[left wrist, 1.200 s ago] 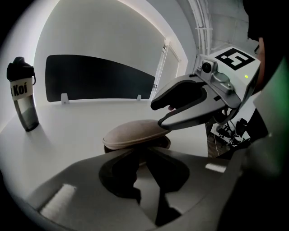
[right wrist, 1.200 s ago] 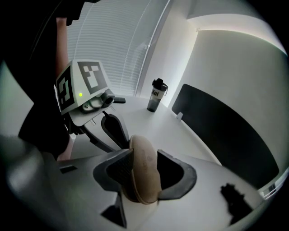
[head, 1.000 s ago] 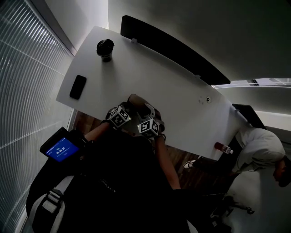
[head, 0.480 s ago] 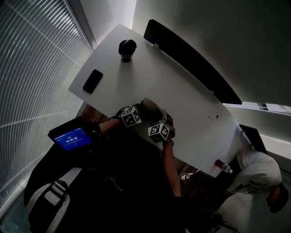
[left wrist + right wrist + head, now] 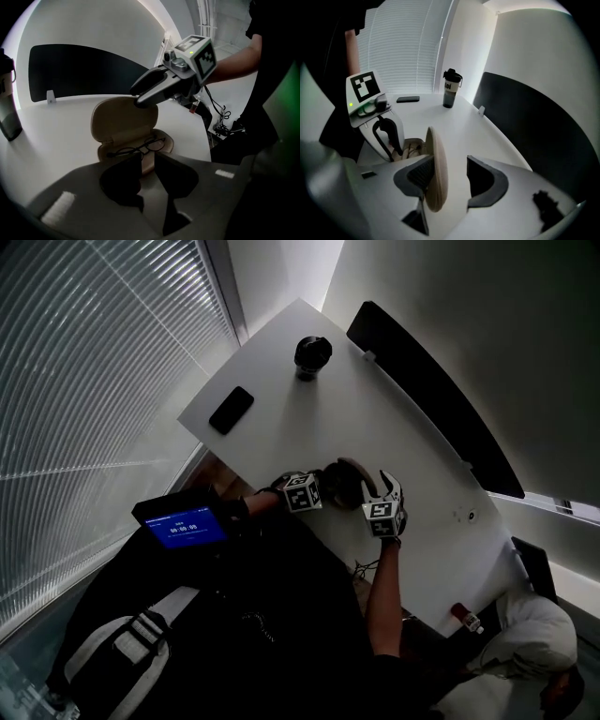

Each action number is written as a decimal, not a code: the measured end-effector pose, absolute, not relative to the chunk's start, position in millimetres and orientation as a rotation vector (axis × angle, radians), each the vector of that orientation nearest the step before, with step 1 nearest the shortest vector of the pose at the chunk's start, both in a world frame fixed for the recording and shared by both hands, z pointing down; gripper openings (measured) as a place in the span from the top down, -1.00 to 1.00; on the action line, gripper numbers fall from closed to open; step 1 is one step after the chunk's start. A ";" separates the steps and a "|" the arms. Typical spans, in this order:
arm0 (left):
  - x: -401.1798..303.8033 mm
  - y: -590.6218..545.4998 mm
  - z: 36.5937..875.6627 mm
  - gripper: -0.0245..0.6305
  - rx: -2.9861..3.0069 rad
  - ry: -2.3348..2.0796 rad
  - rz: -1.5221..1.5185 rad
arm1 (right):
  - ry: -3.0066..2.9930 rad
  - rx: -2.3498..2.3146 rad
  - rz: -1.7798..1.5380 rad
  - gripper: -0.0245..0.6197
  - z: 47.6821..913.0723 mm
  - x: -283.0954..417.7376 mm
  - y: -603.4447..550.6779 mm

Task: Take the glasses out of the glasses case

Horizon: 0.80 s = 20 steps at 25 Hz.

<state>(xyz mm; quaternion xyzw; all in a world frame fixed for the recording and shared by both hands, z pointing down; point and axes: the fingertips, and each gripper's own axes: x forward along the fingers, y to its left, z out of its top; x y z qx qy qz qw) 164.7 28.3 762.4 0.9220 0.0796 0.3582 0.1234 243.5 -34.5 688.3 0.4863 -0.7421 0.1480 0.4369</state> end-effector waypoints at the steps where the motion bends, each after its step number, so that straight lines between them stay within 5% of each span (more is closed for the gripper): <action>1: 164.7 28.3 762.8 0.63 2.685 0.235 1.050 | -1.849 1.218 0.387 0.26 692.3 250.2 -39.3; 20: 161.9 27.3 765.4 0.63 2.671 0.238 1.056 | -1.753 1.277 0.598 0.26 743.8 289.9 -66.4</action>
